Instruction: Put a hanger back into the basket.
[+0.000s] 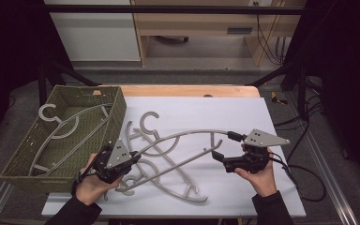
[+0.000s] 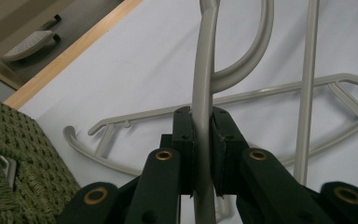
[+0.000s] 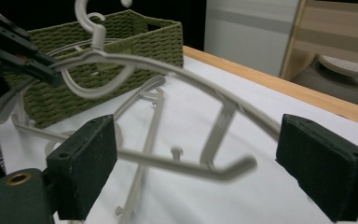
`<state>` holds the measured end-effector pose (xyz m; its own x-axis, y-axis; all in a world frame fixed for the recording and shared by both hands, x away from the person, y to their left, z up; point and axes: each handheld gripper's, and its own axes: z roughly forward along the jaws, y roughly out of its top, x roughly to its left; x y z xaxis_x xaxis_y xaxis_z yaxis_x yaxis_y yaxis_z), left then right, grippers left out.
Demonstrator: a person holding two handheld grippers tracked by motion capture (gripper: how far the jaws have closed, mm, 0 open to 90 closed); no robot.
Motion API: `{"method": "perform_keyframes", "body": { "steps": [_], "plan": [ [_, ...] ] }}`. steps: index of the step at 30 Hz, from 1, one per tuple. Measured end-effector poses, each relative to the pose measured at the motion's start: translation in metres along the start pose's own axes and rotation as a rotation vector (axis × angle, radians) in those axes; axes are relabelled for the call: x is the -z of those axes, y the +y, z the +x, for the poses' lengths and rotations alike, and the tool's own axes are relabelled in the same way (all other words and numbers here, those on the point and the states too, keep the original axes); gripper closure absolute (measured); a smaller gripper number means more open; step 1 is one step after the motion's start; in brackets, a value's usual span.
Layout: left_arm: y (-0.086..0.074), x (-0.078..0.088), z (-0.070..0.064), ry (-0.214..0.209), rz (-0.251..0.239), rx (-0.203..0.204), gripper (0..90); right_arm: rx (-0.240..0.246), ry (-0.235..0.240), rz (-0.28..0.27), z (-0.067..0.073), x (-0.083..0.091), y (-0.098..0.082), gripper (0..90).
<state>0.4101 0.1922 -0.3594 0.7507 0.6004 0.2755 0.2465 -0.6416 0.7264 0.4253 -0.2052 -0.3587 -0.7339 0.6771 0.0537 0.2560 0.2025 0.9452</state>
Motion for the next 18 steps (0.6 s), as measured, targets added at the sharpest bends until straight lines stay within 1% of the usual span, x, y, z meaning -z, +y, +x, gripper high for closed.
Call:
{"method": "perform_keyframes", "body": {
  "steps": [1,2,5,7,8,9,10,11,12,13,14,15,16,17,18],
  "plan": [
    [0.0,0.001,0.001,-0.001,-0.001,0.013,81.6,0.0,0.0,0.0,0.0,0.0,0.0,12.0],
    [0.001,0.003,0.002,0.004,-0.004,0.021,81.6,-0.002,-0.014,-0.001,-0.001,0.002,-0.002,11.5],
    [0.003,0.008,0.005,0.019,-0.007,0.039,81.6,-0.013,-0.028,-0.001,-0.004,0.008,-0.007,10.4],
    [0.005,0.011,0.007,0.03,-0.02,0.042,81.6,-0.02,-0.043,0.004,-0.005,0.011,-0.011,9.8],
    [0.007,0.015,0.009,0.045,-0.028,0.042,81.5,-0.021,-0.048,0.005,-0.006,0.012,-0.012,9.5],
    [0.008,0.018,0.009,0.054,-0.048,0.054,81.5,-0.027,-0.052,0.007,-0.007,0.014,-0.013,9.4],
    [0.01,0.022,0.011,0.058,-0.055,0.054,81.5,-0.029,-0.054,0.009,-0.008,0.015,-0.015,8.8],
    [0.012,0.026,0.014,0.065,-0.054,0.049,81.6,-0.033,-0.066,0.008,-0.008,0.015,-0.016,8.5],
    [0.014,0.029,0.015,0.071,-0.07,0.059,81.5,-0.036,-0.067,0.014,-0.009,0.016,-0.017,8.3],
    [0.017,0.033,0.018,0.073,-0.072,0.057,81.6,-0.038,-0.07,0.016,-0.01,0.016,-0.018,8.1],
    [0.022,0.041,0.023,0.087,-0.08,0.06,81.5,-0.045,-0.073,0.021,-0.011,0.017,-0.02,7.6],
    [0.022,0.041,0.023,0.087,-0.08,0.06,81.6,-0.045,-0.073,0.021,-0.011,0.017,-0.02,7.6],
    [0.026,0.047,0.028,0.1,-0.079,0.056,81.5,-0.043,-0.077,0.023,-0.011,0.017,-0.02,7.4],
    [0.026,0.047,0.028,0.1,-0.079,0.056,81.6,-0.043,-0.077,0.023,-0.011,0.017,-0.02,7.4],
    [0.028,0.051,0.03,0.106,-0.079,0.055,81.6,-0.044,-0.077,0.023,-0.011,0.017,-0.02,7.3]
  ]
}}
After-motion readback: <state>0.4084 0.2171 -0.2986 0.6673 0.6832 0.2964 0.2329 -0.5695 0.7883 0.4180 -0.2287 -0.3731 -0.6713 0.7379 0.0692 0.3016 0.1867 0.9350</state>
